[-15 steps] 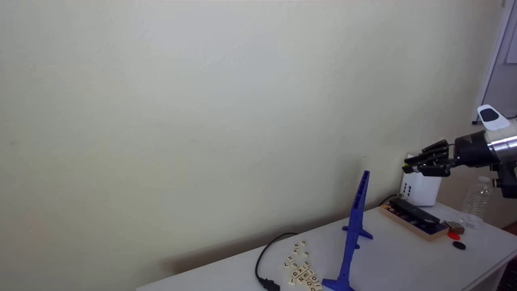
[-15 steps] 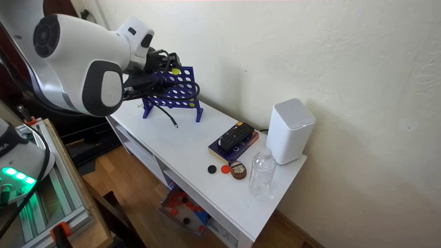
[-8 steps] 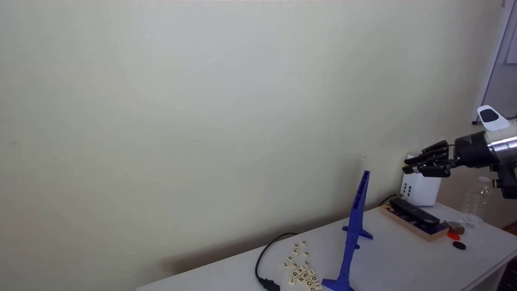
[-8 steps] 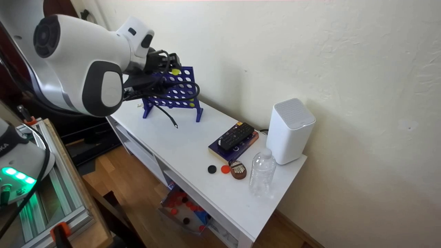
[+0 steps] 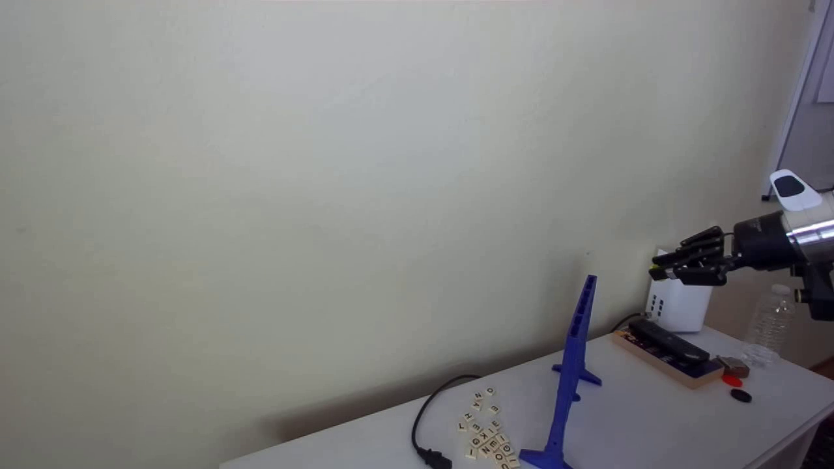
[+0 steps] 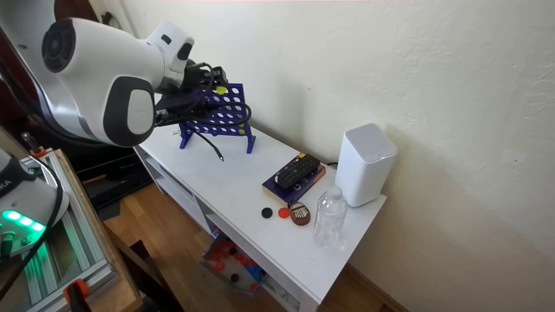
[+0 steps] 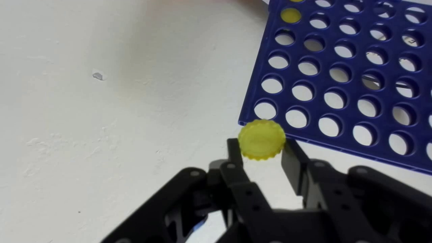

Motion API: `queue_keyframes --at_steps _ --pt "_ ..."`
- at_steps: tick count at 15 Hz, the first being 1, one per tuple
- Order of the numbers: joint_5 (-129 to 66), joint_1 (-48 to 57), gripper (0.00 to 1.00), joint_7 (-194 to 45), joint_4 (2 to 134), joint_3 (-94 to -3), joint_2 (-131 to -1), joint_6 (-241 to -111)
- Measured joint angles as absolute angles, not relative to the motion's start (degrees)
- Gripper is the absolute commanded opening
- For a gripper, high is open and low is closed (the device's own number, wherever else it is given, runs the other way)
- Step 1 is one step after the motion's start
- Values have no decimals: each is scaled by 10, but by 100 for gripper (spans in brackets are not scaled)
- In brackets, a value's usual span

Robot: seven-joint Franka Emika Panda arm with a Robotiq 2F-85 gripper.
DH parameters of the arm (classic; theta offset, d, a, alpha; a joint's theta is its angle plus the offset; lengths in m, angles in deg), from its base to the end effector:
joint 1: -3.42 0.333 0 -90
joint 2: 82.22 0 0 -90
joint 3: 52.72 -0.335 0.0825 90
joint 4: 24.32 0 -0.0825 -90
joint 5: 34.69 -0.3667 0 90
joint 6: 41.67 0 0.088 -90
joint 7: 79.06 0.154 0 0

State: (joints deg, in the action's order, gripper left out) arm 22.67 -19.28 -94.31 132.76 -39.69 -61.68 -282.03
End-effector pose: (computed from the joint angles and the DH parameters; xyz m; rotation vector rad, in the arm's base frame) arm 0.4007 -0.1050 0.2508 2.5653 0.9487 1.5223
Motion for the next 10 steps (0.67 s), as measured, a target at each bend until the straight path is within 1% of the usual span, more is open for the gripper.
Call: queue_keyframes --at_steps 3,4,10 --pt "226 -192 11 -942 1327 -397 -618 -2829" --pt "226 -191 36 -941 1327 -397 -620 -2833" --pt "226 -192 36 -931 1328 -400 -640 -2833"
